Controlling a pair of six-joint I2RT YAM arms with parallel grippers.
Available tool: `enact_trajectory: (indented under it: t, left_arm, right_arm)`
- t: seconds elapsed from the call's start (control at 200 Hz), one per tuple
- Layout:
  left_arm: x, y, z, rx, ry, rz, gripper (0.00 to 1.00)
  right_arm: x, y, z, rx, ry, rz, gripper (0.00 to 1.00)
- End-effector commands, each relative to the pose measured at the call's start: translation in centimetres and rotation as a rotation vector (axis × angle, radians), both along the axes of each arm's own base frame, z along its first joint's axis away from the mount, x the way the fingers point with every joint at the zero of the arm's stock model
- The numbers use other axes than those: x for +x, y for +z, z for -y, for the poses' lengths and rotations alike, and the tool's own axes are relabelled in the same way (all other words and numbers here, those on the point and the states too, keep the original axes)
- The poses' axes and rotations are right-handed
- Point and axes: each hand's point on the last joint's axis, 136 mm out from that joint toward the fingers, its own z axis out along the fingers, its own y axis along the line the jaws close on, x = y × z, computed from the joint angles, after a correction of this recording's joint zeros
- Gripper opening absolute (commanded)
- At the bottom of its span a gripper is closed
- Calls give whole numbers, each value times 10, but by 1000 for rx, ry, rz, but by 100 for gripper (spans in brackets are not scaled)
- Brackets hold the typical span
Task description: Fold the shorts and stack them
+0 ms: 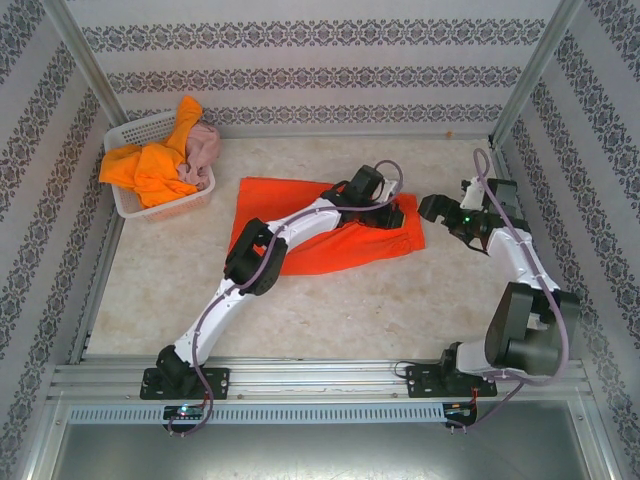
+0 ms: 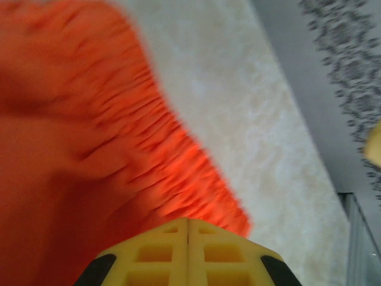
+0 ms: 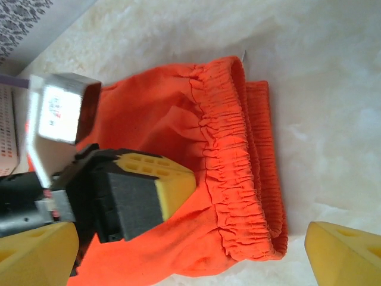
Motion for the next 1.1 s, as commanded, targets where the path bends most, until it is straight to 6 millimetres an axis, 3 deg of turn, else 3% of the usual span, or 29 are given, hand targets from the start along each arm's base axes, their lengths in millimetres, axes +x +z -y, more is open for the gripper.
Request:
enact_trajectory:
  t: [0.0,0.23,0.38,0.594,0.884,1.094]
  left_arm:
    - [-15,-18,-15,100,-4,-35,0]
    - [-33,-36,-48,121,36,-48,0]
    - [-38,-46,-62,125,64,-64,0]
    - [-41,-50,-66,126,74,-69,0]
    - [-43,-54,-68,128,73,-79,0]
    - [-42,-54,-68,126,73,-77,0]
  right_arm:
    - [7,-1,-2,40,33,-14,95]
    - [16,-36,-7,89,15,-170,78]
    - [20,-61,-20,79,39,-273,75]
    - [20,-79,-44,75,81,-332,71]
    - [11,-102,-40,3,41,-395,67]
    - [8,-113,-52,12,57,-426,63]
